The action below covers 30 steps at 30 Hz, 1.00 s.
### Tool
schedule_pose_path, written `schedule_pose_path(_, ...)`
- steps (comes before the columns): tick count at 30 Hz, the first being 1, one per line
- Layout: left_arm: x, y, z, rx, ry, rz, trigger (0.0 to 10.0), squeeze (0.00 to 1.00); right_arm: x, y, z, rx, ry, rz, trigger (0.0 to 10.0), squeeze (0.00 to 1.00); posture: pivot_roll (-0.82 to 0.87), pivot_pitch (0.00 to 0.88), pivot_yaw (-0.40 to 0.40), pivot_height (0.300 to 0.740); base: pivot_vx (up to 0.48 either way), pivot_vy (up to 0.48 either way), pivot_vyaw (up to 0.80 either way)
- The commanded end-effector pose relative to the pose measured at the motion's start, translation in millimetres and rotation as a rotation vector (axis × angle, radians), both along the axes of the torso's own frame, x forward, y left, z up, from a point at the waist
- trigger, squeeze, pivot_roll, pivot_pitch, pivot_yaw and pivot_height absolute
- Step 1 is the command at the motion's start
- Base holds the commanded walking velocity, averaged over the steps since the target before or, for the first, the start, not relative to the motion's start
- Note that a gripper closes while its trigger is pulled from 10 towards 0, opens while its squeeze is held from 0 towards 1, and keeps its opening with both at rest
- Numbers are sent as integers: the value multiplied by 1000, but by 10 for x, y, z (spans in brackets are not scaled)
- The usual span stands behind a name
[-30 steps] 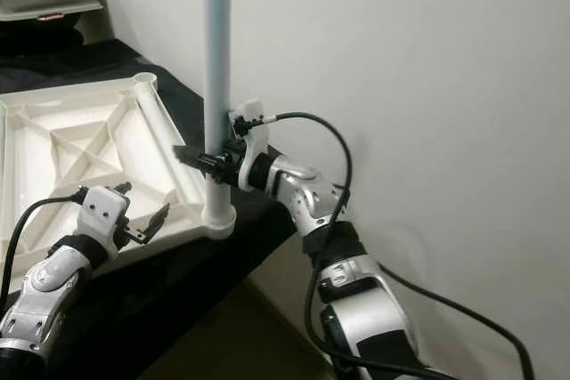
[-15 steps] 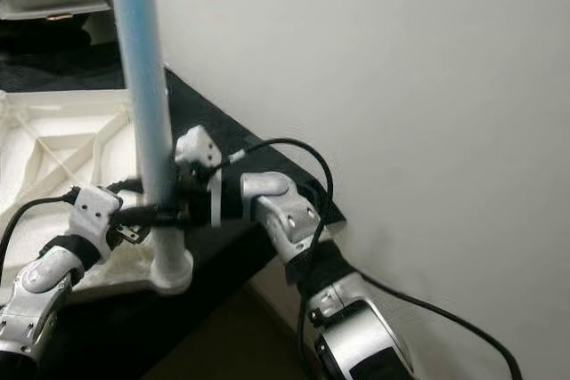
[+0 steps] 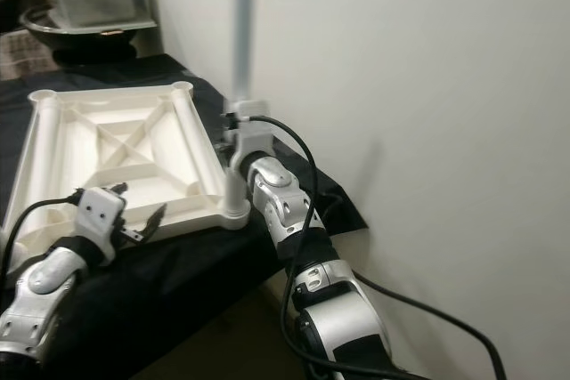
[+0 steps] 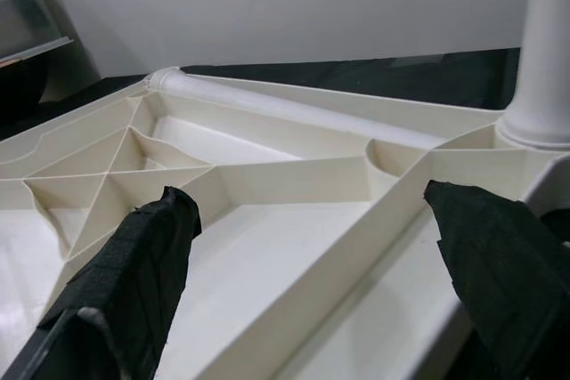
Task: Building children table
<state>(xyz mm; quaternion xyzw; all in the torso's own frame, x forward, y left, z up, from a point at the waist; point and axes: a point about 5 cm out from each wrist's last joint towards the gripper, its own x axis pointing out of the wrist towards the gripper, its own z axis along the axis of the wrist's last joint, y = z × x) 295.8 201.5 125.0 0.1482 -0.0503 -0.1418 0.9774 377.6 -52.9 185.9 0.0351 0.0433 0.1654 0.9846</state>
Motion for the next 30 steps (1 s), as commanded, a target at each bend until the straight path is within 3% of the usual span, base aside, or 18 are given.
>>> schedule_pose_path(1, 6, -36, -18, 8, 10, -14, 10000, 0, -118, 34, -297, -25, 142, 65, 10000, 0, 42, 0, -131, 740, 0, 0, 0)
schedule_pose_path(3, 7, -35, -19, 8, 10, -14, 10000, 0, -149, 98, -220, 24, 110, 118, 10000, 0, 42, 0, -131, 740, 0, 0, 0)
schedule_pose_path(4, 8, -42, -23, 8, 11, -15, 10000, 0, -166, 134, -138, 80, 75, 168, 10000, 1000, 41, 0, -133, 740, 0, 0, 0)
schedule_pose_path(7, 10, -47, -26, 8, 12, -16, 10000, 0, -164, 159, -94, 112, 55, 185, 10000, 1000, 41, 0, -133, 740, 0, 0, 0)
schedule_pose_path(8, 13, -51, -25, 7, 11, -16, 10000, 0, -176, 228, -12, 146, 32, 286, 10000, 1000, 44, 0, -137, 740, 0, 0, 0)
schedule_pose_path(9, 14, -49, -24, 6, 10, -15, 10000, 0, -187, 290, 62, 171, 11, 374, 10000, 0, 44, 0, -137, 740, 0, 0, 0)
schedule_pose_path(10, 14, -49, -24, 6, 10, -15, 10000, 0, -187, 290, 62, 171, 11, 374, 10000, 0, 44, 0, -137, 740, 0, 0, 0)
schedule_pose_path(13, 4, -37, -26, 5, 9, -11, 10000, 0, -370, 376, 268, 209, -85, 759, 10000, 0, 46, 0, -140, 740, 0, 0, 0)
schedule_pose_path(15, 4, -37, -26, 5, 9, -11, 10000, 0, -370, 376, 268, 209, -85, 759, 10000, 0, 46, 0, -140, 740, 0, 0, 0)
schedule_pose_path(19, 5, -31, -20, 5, 5, -7, 10000, 0, -689, 411, 272, 153, -130, 1148, 10000, 0, 62, 0, -155, 740, 0, 0, 0)
schedule_pose_path(22, 6, -30, -18, 5, 4, -6, 10000, 0, -741, 423, 250, 133, -130, 1204, 10000, 0, 62, 0, -155, 740, 0, 0, 0)
schedule_pose_path(23, 5, -31, -18, 5, 4, -5, 10000, 0, -791, 439, 215, 120, -125, 1256, 1255, 0, 66, 0, -157, 740, 0, 0, 0)
schedule_pose_path(24, 2, -30, -19, 5, 3, -4, 10000, 0, -792, 468, 155, 102, -102, 1255, 0, 0, 68, 0, -159, 740, 0, 0, 0)
schedule_pose_path(26, -2, -30, -19, 5, 3, -3, 10000, 0, -787, 487, 117, 92, -85, 1247, 0, 0, 69, 0, -159, 740, 0, 0, 0)
schedule_pose_path(27, -6, -23, -21, 5, 3, -1, 10000, 0, -702, 522, 20, 37, -44, 1150, 0, 0, 69, 0, -159, 740, 0, 0, 0)
schedule_pose_path(28, -9, -16, -23, 6, 4, 1, 10000, 0, -496, 524, -111, -16, 57, 914, 0, 0, 69, 0, -159, 740, 0, 0, 0)
schedule_pose_path(30, -15, -3, -24, 8, 5, 2, 10000, 0, -242, 436, -329, -101, 220, 543, 0, 0, 63, 0, -155, 740, 0, 0, 0)
